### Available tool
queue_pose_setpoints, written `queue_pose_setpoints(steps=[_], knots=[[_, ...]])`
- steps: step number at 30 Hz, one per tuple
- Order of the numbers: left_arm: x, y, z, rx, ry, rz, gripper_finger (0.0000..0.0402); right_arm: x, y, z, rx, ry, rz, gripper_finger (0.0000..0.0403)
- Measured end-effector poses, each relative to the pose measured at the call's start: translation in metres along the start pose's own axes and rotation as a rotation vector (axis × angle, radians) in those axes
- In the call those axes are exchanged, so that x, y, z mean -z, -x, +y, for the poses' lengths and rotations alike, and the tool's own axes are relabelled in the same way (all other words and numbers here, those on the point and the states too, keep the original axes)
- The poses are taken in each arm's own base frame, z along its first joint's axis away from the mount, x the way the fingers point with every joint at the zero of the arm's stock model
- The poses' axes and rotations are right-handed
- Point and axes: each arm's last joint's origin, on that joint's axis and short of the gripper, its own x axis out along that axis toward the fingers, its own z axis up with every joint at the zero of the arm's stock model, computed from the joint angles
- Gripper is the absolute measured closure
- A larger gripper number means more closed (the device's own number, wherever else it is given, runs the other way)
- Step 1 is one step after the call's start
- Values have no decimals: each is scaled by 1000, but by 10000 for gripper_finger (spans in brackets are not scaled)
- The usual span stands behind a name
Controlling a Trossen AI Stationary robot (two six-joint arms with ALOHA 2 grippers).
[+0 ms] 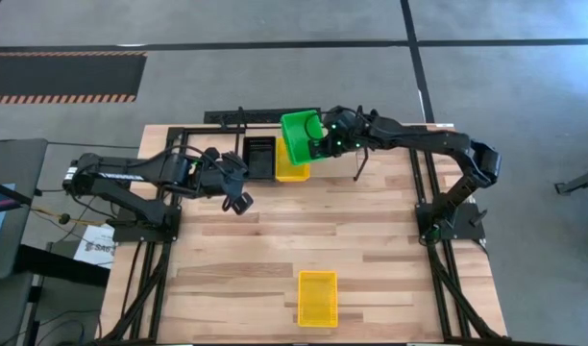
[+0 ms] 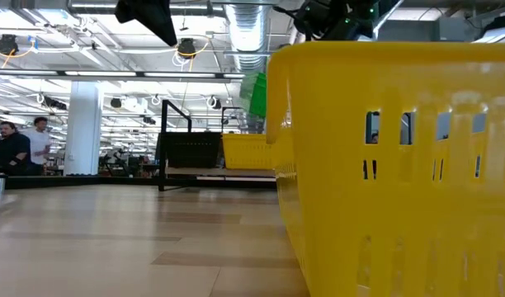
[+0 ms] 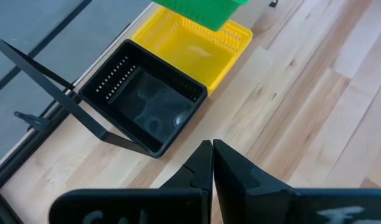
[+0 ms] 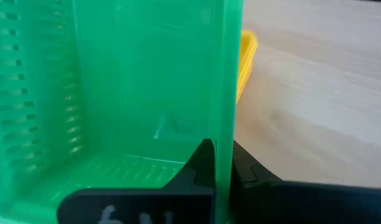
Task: Stack baskets on shelf by color
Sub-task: Put the stacked green bins on the shelf
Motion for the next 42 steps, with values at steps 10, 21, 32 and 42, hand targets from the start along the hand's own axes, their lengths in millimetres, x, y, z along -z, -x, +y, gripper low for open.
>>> queue_pose_setpoints(steps=[10, 21, 32, 42], knots=[[-3, -3, 5, -17, 21, 3, 401, 9, 7, 0, 62, 12, 22, 391], [-3, -3, 5, -17, 11, 3, 401, 42, 21, -9, 368, -95, 104, 391], [-3, -3, 5, -15, -2, 4, 401, 46, 19, -4, 394, -99, 52, 391], [-3, -3, 5, -11, -1, 6, 402, 27, 12, 24, 55, -62, -80, 391]])
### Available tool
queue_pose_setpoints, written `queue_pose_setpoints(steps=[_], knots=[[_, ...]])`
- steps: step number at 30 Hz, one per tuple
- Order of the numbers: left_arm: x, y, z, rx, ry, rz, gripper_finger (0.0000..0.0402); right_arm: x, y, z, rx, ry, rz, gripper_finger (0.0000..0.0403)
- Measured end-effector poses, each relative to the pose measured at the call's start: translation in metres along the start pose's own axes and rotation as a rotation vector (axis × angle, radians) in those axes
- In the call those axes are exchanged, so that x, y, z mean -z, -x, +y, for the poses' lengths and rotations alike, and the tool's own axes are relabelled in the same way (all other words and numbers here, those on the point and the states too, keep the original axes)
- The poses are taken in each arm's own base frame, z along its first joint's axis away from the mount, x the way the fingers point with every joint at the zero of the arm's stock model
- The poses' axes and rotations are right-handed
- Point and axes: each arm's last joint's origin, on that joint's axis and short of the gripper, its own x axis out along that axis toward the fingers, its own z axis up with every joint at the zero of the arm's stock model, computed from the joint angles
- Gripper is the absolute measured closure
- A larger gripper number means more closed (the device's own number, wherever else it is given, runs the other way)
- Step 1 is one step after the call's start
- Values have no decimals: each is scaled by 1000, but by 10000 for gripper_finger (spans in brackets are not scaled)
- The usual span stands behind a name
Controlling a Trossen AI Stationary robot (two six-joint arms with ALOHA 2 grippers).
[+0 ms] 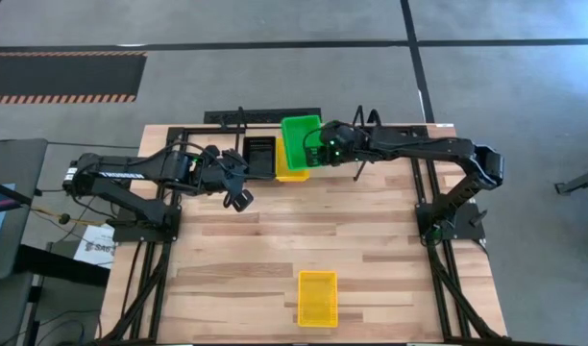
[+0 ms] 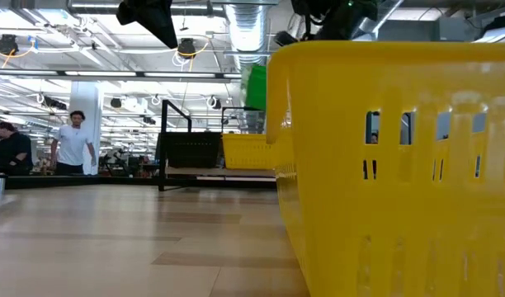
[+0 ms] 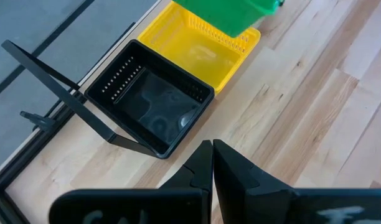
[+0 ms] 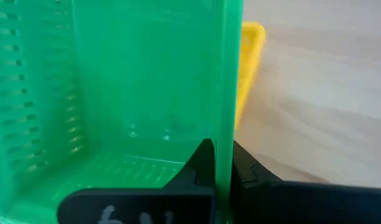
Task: Stack baskets on shelf by color
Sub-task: Put the stacked green bins on the shelf
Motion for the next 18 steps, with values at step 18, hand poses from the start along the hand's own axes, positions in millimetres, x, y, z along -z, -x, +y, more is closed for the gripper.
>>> queue_pose_setpoints(steps=[18], knots=[[0, 0, 0, 5, 0, 4, 402, 38, 7, -28, 417, -29, 219, 391]])
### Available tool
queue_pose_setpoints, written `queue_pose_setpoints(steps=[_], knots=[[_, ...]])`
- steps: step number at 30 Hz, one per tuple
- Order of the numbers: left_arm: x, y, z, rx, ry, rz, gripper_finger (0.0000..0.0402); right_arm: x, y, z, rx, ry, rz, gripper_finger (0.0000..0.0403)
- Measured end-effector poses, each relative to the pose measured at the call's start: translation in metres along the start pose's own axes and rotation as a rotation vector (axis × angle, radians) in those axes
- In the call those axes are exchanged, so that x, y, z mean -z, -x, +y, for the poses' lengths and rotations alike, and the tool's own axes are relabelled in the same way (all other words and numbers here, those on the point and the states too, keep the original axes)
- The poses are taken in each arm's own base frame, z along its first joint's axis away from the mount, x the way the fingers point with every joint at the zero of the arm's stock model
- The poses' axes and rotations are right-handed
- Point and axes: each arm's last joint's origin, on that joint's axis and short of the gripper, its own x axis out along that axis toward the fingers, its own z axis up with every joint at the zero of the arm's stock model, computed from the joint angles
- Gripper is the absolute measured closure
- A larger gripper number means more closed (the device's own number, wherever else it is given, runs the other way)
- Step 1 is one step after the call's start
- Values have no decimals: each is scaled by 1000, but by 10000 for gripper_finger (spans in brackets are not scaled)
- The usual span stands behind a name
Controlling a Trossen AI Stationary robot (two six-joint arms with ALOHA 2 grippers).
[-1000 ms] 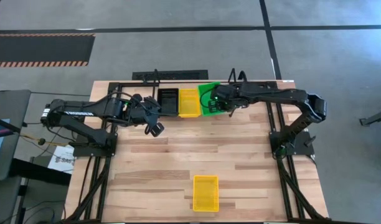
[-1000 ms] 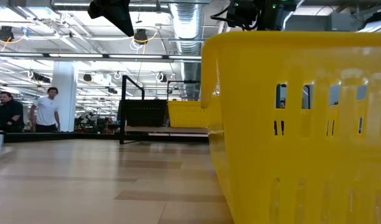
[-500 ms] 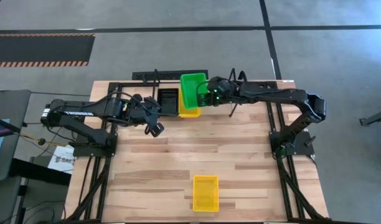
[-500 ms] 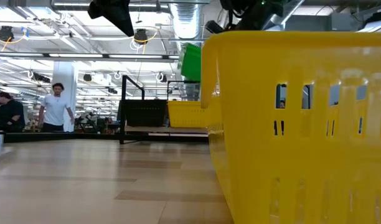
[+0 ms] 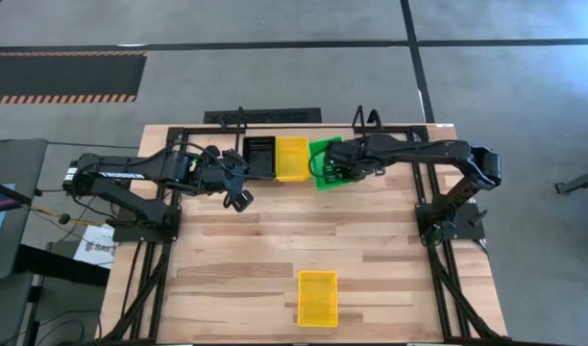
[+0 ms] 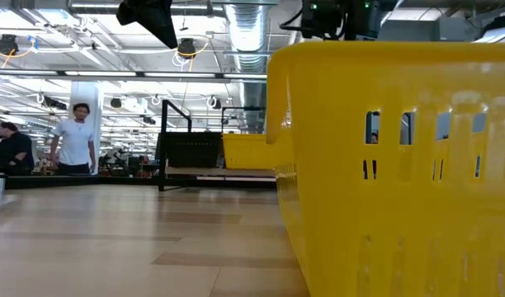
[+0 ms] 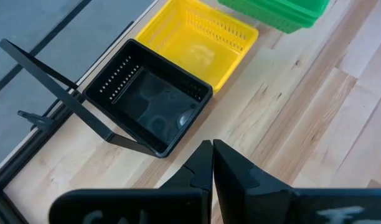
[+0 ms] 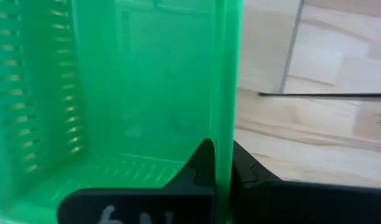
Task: Stack baskets on shelf by color
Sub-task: Put the stacked green bins on the shelf
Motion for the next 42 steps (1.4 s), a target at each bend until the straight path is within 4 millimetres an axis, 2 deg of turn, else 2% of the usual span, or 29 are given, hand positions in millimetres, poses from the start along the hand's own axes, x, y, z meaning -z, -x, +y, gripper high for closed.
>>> queue_pose_setpoints(steps=[6, 15, 20, 24, 30, 42], knots=[[0, 0, 0, 0, 0, 0, 401, 5, 0, 3, 10, -25, -66, 391], [0, 0, 0, 0, 5, 0, 401, 42, -30, -9, 111, -67, -31, 391], [0, 0, 0, 0, 0, 0, 401, 49, -37, -14, 132, -91, -27, 391], [0, 0, 0, 0, 0, 0, 401, 46, -38, -10, 89, -96, -40, 391], [0, 0, 0, 15, -2, 9, 401, 28, -41, -3, -34, -87, -60, 391], [0, 0, -1, 16, -2, 10, 401, -4, -48, -17, -15, -128, -84, 391]])
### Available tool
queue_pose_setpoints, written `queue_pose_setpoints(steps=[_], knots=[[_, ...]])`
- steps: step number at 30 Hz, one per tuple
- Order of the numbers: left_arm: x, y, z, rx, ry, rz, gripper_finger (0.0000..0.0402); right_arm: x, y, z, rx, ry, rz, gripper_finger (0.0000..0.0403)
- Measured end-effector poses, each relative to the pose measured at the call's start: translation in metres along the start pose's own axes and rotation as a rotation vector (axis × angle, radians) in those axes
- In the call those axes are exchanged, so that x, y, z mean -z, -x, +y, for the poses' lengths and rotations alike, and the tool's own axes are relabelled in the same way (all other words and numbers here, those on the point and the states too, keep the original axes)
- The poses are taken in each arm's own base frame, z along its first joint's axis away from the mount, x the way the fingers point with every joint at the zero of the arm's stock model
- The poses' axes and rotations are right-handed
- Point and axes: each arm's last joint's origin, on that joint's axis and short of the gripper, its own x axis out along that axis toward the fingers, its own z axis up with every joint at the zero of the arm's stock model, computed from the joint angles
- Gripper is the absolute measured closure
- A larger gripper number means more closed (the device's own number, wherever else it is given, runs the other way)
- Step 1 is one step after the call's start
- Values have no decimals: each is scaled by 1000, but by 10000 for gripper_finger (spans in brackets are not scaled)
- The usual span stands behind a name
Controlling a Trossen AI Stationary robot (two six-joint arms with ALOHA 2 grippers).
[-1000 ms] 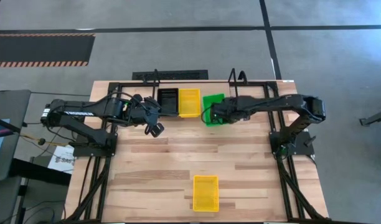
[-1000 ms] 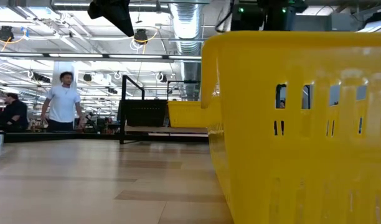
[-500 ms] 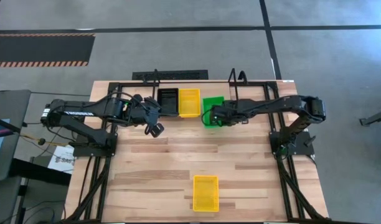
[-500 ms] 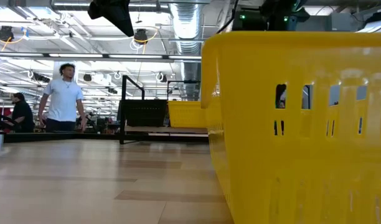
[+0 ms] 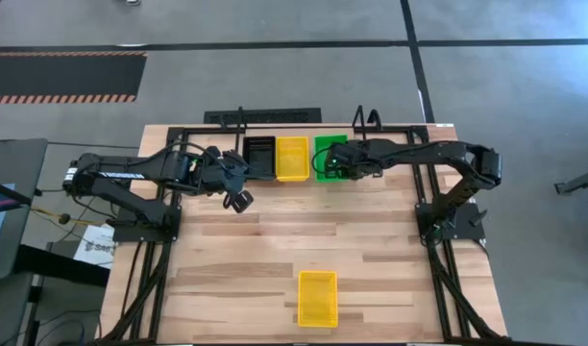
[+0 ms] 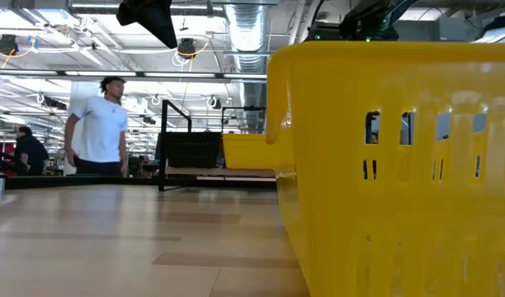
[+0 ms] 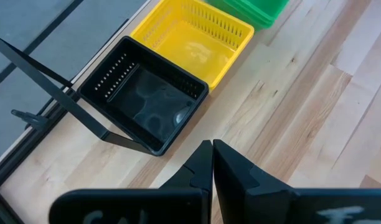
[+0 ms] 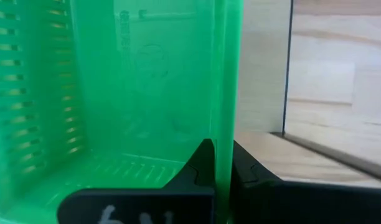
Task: Stack baskets on shelf by color
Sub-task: Put the stacked green bins on the shelf, then stack the yellow bin on top of the stacked yellow bins on the shelf
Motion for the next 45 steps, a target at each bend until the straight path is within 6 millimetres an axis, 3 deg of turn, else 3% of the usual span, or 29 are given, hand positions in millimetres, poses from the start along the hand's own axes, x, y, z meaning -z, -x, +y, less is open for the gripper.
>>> queue_pose_setpoints(steps=[12, 22, 33, 45], knots=[[0, 0, 0, 0, 0, 0, 402, -14, -3, 0, -41, -16, -32, 389], [0, 0, 0, 0, 1, 0, 401, -17, -3, 2, -74, 11, -32, 331], [0, 0, 0, 0, 1, 0, 402, -15, -3, 3, -67, 16, -49, 319], [0, 0, 0, 0, 0, 0, 401, -22, 25, 11, -22, 151, -30, 318]])
